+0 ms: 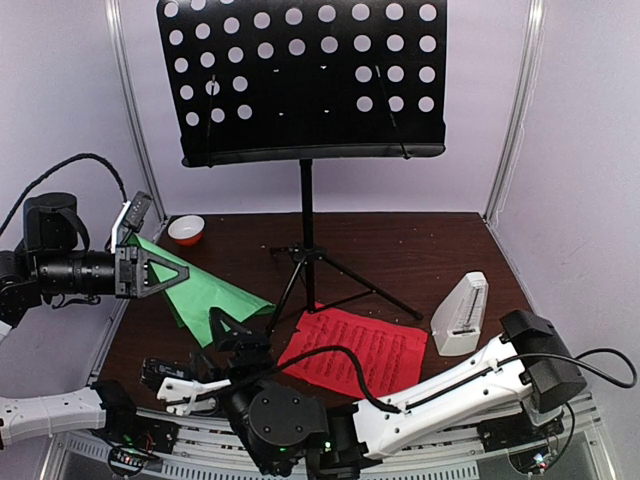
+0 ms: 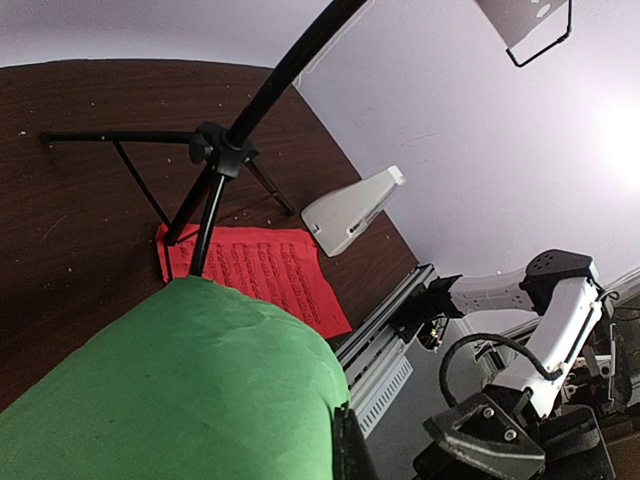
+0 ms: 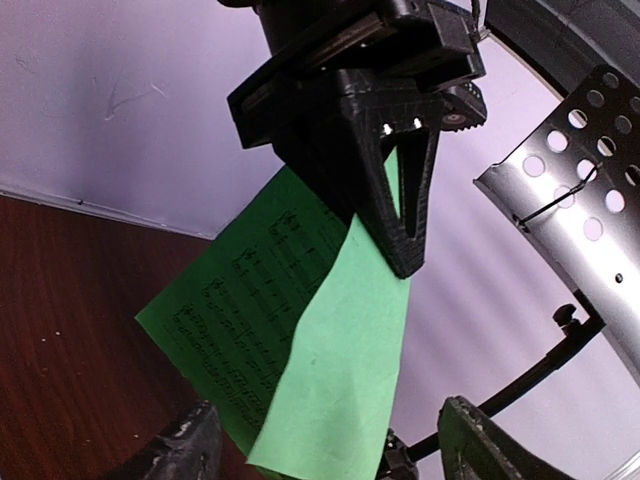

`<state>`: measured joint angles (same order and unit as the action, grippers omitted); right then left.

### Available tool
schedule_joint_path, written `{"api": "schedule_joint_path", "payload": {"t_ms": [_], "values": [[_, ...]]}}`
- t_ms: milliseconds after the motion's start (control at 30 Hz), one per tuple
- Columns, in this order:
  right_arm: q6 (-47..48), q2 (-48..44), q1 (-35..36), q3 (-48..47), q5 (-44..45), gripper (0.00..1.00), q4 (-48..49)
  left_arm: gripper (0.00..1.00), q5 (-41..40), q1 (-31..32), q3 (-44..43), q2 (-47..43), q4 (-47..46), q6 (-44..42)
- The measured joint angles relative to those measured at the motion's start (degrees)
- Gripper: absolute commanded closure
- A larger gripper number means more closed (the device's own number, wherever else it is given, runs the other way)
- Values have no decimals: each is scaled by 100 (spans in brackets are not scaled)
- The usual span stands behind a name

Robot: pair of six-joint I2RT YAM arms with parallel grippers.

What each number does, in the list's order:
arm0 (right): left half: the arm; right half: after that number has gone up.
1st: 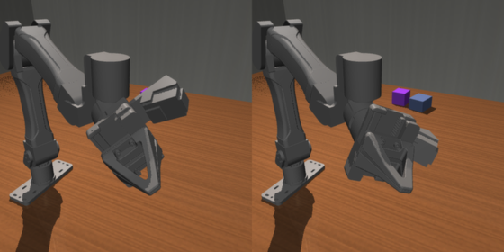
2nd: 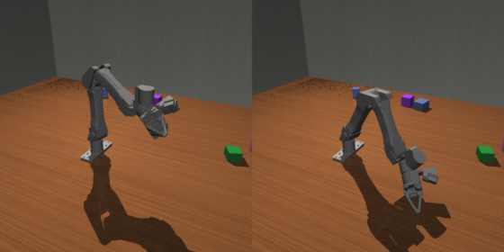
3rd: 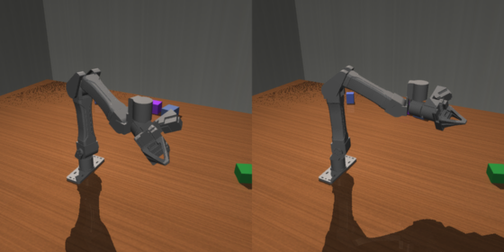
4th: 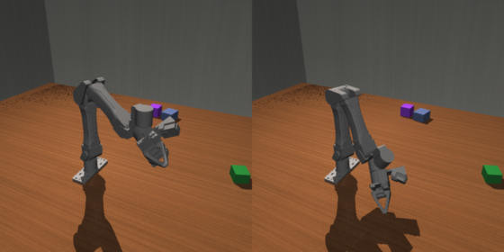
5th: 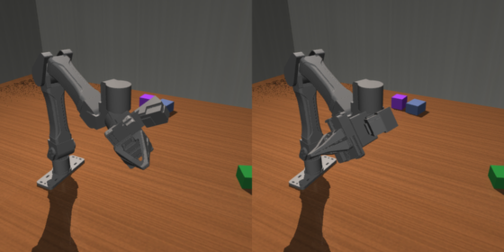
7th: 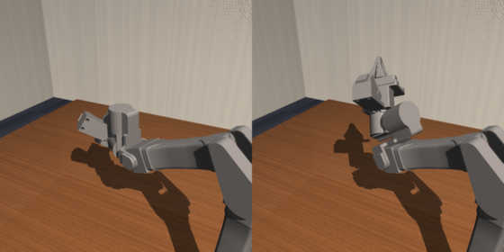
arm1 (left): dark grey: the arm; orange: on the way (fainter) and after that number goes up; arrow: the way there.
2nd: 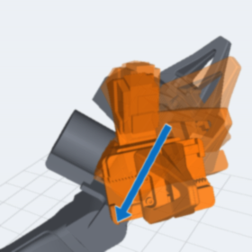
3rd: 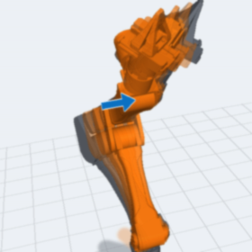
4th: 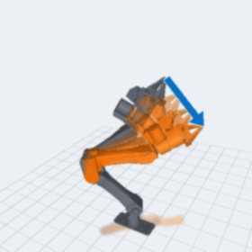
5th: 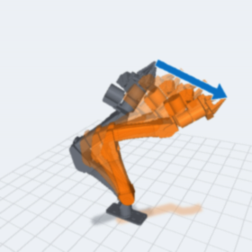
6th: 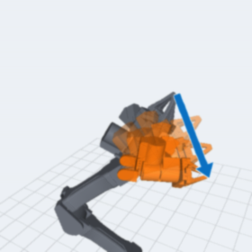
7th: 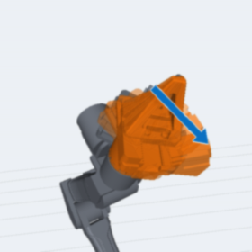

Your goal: Pack up the instrument practice props

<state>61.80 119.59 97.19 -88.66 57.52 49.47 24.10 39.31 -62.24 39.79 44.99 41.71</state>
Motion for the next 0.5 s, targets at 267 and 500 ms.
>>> {"api": "schedule_joint_path", "payload": {"t_ms": [267,500], "values": [[275,0,-197,-264,334,69,243,100,33,0,0,2,-7,0],[-238,-9,-282,-291,313,100,-234,75,83,0,-2,2,-129,2]]}}
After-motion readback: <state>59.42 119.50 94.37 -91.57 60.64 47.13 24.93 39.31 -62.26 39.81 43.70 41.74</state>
